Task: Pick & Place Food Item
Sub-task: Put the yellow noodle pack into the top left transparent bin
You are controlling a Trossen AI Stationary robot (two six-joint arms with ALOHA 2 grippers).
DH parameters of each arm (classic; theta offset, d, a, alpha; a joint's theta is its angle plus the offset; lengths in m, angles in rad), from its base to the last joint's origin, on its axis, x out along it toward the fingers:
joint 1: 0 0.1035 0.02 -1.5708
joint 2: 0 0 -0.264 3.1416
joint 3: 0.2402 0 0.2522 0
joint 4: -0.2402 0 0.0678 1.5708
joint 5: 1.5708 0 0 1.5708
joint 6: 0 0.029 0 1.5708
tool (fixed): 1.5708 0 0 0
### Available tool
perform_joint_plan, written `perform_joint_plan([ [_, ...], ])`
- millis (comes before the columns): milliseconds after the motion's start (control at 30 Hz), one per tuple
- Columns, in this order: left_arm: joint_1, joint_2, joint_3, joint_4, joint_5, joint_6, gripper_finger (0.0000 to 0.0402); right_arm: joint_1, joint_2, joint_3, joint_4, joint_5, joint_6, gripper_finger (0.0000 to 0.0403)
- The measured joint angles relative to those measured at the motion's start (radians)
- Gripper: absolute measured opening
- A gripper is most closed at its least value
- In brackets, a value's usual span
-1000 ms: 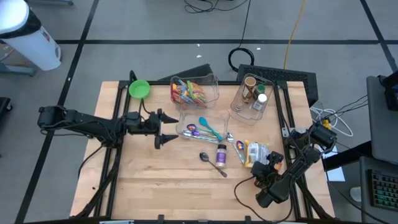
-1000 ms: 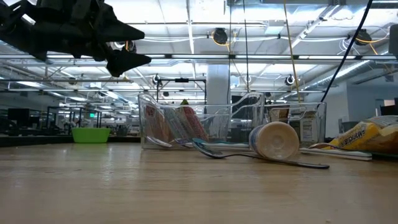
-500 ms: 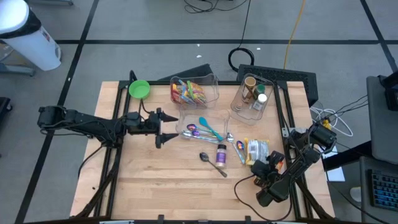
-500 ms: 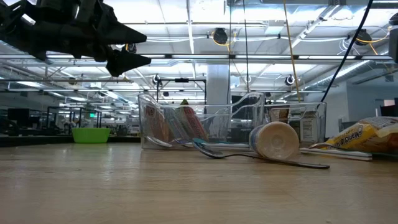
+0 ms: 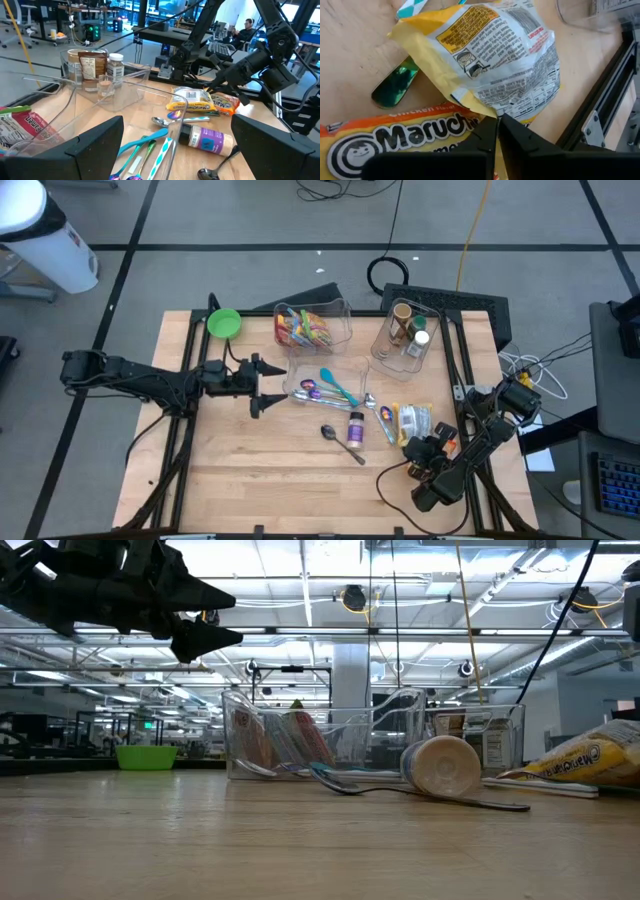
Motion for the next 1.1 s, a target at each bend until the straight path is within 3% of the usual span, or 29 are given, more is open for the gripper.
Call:
perform_joint_plan([
  [233,0.000,0.000,0.000,0.000,0.004,-0.001,0.0379,-0.031,0.000,0.038,-0.035,0.006,-0.041,0.0002],
  [467,0.000,0.000,0.000,0.000,0.007,0.021,0.0379,-0.075,0.000,0.110,-0.105,0.086,-0.102,0.0001],
  [833,-0.001,0.000,0.005,0.025,0.083,0.055,0.0379,-0.085,-0.048,0.207,-0.222,0.136,-0.127,0.0000],
  [967,-0.001,0.000,0.083,-0.073,0.130,0.079,0.0379,-0.084,-0.091,0.212,-0.221,0.137,-0.127,0.0000],
  [1100,-0.011,0.000,0.232,-0.324,0.145,0.163,0.0378,-0.084,-0.140,0.212,-0.221,0.162,-0.127,0.0000],
])
